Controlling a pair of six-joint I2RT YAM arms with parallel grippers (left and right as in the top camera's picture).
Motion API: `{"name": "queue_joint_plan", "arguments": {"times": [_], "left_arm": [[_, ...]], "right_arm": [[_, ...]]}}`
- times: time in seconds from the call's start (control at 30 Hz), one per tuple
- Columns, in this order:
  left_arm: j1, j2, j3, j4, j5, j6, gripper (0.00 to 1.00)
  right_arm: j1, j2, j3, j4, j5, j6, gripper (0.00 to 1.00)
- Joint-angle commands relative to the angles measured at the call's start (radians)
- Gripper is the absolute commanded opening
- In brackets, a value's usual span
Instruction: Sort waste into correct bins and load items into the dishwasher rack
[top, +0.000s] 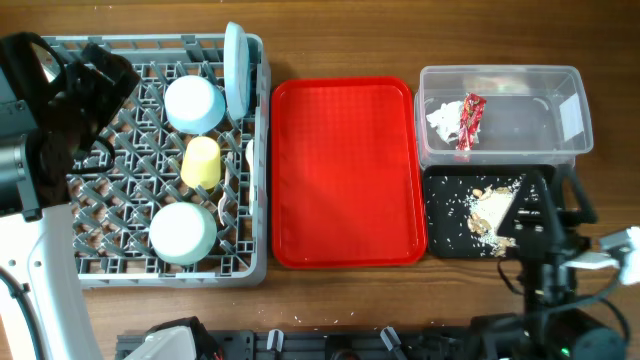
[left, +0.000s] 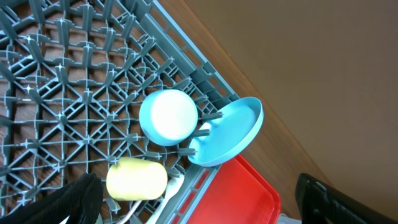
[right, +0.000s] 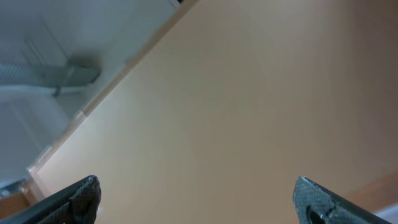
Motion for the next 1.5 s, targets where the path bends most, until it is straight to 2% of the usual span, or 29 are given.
{"name": "queue_joint_plan", "arguments": {"times": [0.0, 0.1, 0.2, 0.3, 0.43, 0.57, 0.63, 1.47], "left_arm": [[-0.001, -0.002, -0.001, 0.001, -0.017, 0.019, 1.00], [-0.001, -0.002, -0.001, 0.001, -0.017, 0.019, 1.00], [-0.001, -0.002, -0.001, 0.001, -0.017, 0.019, 1.00], [-0.001, -0.002, -0.001, 0.001, -0.017, 0.019, 1.00], [-0.001, -0.002, -0.001, 0.001, -0.017, 0.019, 1.00], [-0.001, -0.002, -0.001, 0.001, -0.017, 0.019, 1.00], [-0.001, -0.002, -0.001, 0.001, -0.017, 0.019, 1.00], [-0.001, -0.002, -0.001, 0.001, -0.017, 0.019, 1.00]], "right_arm": [[0.000, -0.078, -0.179, 0.134, 0.018, -0.066, 1.00], [-0.009, -0.078, -0.291, 0.220, 0.005, -0.065, 1.00], [-0.032, -0.078, -0.354, 0.223, -0.016, -0.123, 1.00], [-0.053, -0.078, -0.358, 0.131, -0.127, -0.326, 1.00], [-0.057, -0.078, -0.358, -0.097, -0.326, -0.706, 1.00], [-0.062, -0.079, -0.358, -0.134, -0.283, -0.939, 1.00], [-0.069, -0.079, -0.358, -0.135, -0.248, -1.006, 1.00], [-0.074, -0.078, -0.358, -0.138, -0.233, -1.005, 1.00]]}}
